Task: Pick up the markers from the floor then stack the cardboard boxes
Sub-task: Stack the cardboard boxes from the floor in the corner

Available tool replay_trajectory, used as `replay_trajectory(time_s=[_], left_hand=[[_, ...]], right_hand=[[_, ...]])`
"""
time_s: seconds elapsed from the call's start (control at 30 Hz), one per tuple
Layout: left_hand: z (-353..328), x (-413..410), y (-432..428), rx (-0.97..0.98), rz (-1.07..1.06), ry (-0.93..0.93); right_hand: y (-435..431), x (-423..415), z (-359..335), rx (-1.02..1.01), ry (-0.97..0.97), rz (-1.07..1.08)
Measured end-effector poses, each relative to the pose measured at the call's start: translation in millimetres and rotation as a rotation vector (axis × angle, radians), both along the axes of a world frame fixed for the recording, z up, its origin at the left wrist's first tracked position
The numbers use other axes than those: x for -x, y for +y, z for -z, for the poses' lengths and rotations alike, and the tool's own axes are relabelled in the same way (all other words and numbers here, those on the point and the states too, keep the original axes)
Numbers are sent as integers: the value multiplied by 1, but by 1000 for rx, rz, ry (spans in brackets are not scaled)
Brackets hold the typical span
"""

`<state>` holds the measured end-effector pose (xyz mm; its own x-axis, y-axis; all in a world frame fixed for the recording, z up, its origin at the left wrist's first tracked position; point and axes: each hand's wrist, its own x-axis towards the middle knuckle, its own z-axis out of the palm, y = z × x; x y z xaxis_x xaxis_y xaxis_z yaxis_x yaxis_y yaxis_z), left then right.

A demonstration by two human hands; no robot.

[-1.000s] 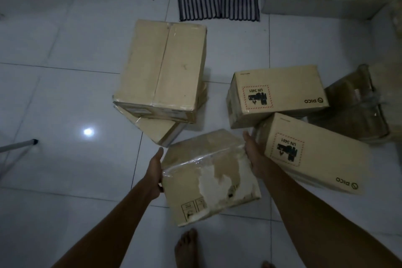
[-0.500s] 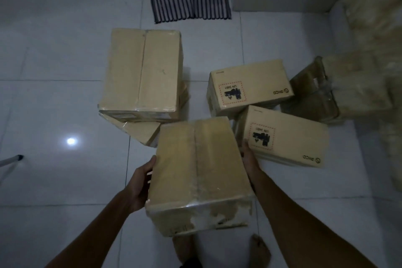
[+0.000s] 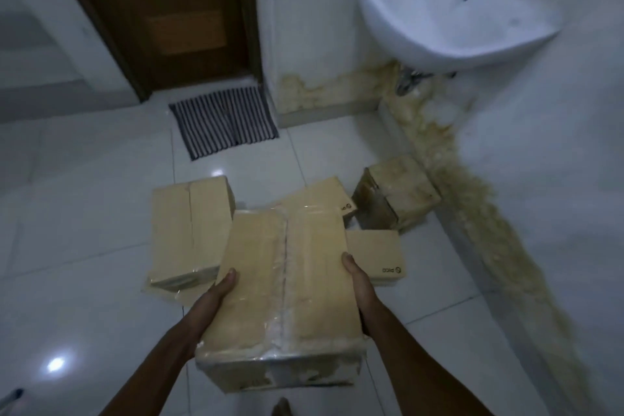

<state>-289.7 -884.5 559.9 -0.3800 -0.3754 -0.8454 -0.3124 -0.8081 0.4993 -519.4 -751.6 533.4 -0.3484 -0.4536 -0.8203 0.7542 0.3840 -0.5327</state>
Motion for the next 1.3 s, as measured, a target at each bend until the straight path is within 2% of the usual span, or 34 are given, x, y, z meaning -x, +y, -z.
replay_trajectory(time_s=[0.17,0.3,0.5,0.73,0.9,1.1,1.3], left_hand=[[-97,21,3,189,98,53],[-173,35,18,268,187,101],[-240,55,43,349,324,146],[-259,104,76,411,527,132],[-261,147,94,402,689,180],[-238,195,124,315,980,199],[-210,233,180,287,1313,247]], right_hand=[[30,1,-80,111,19,116],[56,3,-148,234,91,184],[104,-1,-202,286,122,314],[164,-3,-228,332,223,557],[202,-6,-236,237,277,744],[254,-37,-229,263,285,1010],[301,-90,-221,170,322,1318]])
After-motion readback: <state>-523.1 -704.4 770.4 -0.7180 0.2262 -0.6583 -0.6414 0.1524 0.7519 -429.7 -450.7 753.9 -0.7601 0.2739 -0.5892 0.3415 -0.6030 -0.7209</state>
